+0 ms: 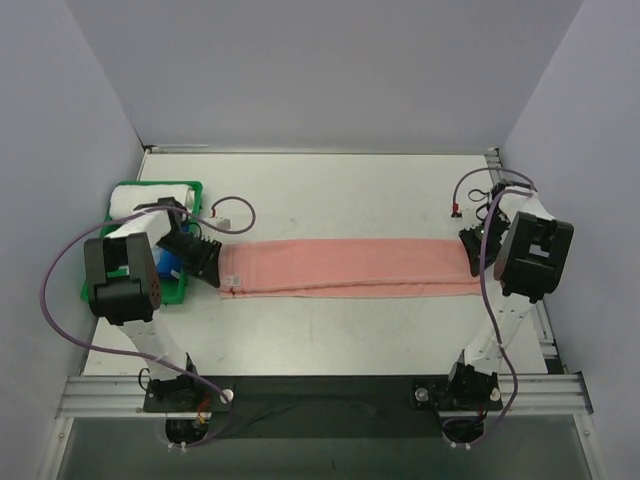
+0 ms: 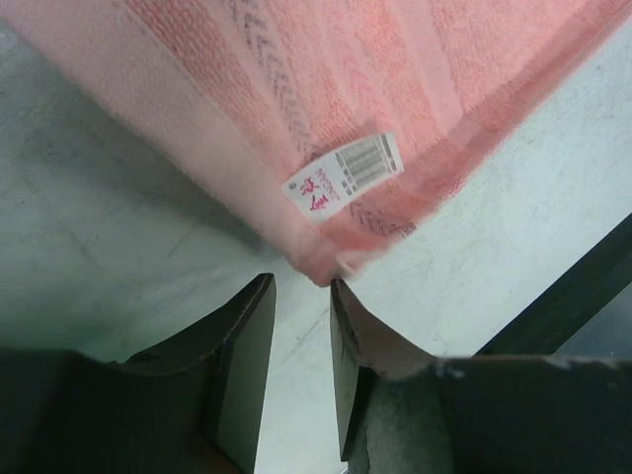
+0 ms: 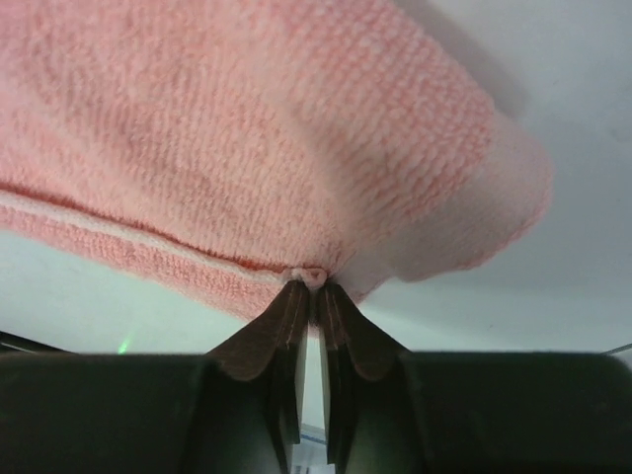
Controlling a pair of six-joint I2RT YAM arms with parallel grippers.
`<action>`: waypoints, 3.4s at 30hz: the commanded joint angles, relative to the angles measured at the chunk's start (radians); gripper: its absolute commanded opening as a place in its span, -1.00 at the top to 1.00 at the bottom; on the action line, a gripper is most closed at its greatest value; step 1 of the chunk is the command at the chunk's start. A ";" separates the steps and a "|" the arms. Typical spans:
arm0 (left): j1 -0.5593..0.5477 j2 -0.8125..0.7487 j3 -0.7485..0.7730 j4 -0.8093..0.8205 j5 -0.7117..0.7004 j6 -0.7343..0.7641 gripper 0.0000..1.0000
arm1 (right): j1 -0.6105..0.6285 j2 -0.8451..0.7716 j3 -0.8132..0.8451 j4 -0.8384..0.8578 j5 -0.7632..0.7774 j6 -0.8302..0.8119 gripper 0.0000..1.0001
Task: Roll the towels
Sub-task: Fold the towel
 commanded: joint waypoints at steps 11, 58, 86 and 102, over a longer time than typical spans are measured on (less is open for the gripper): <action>-0.017 -0.182 0.093 -0.087 0.070 0.076 0.15 | -0.095 -0.281 -0.005 -0.194 -0.197 -0.277 0.36; -0.224 0.105 0.198 0.263 -0.088 -0.366 0.14 | -0.050 0.104 0.354 -0.108 -0.054 0.392 0.19; -0.235 -0.094 0.147 0.254 -0.025 -0.403 -0.37 | -0.102 0.217 0.595 -0.293 -0.041 0.351 1.00; -0.301 -0.030 0.049 0.335 0.024 -0.467 0.07 | 0.128 0.038 0.528 -0.341 -0.320 0.422 1.00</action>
